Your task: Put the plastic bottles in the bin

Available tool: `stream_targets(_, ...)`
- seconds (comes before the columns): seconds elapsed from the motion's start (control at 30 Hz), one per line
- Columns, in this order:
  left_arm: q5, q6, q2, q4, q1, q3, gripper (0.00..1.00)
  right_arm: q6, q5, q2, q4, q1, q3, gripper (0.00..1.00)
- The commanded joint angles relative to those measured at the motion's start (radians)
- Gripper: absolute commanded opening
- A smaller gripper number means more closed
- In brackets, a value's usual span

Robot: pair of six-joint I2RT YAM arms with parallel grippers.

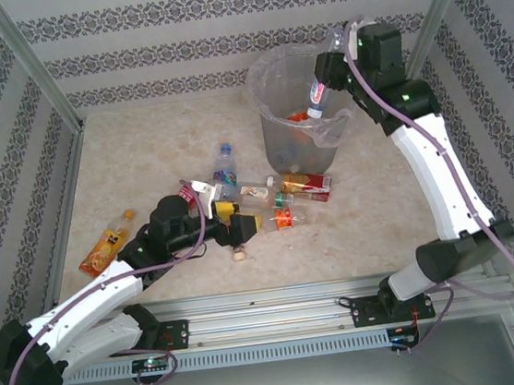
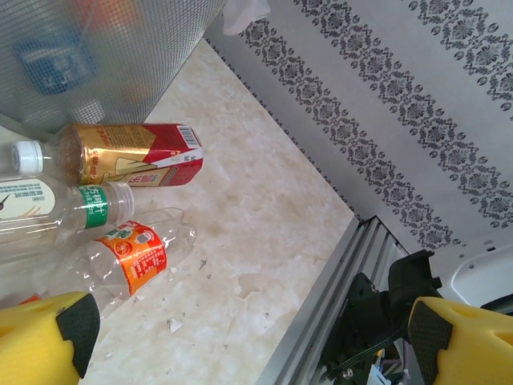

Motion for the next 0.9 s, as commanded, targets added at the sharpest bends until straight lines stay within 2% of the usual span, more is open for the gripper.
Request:
stream_targets(0.0, 0.002, 0.002, -0.019, -0.005, -0.006, 0.014, 1.00, -0.068, 0.047, 0.055, -0.016, -0.012, 0.089, 0.47)
stream_targets(0.23, 0.001, -0.004, -0.025, -0.018, -0.005, 0.035, 1.00, -0.171, 0.120, 0.203, -0.135, -0.017, 0.238, 0.47)
stream_targets(0.57, 0.007, -0.016, -0.037, -0.011, -0.006, 0.020, 1.00, -0.255, 0.135, 0.400, -0.286, -0.022, 0.431, 0.48)
stream_targets(0.87, -0.015, -0.030, -0.070, 0.021, -0.005, 0.001, 1.00, -0.266, 0.133, 0.451, -0.321, -0.017, 0.397, 0.53)
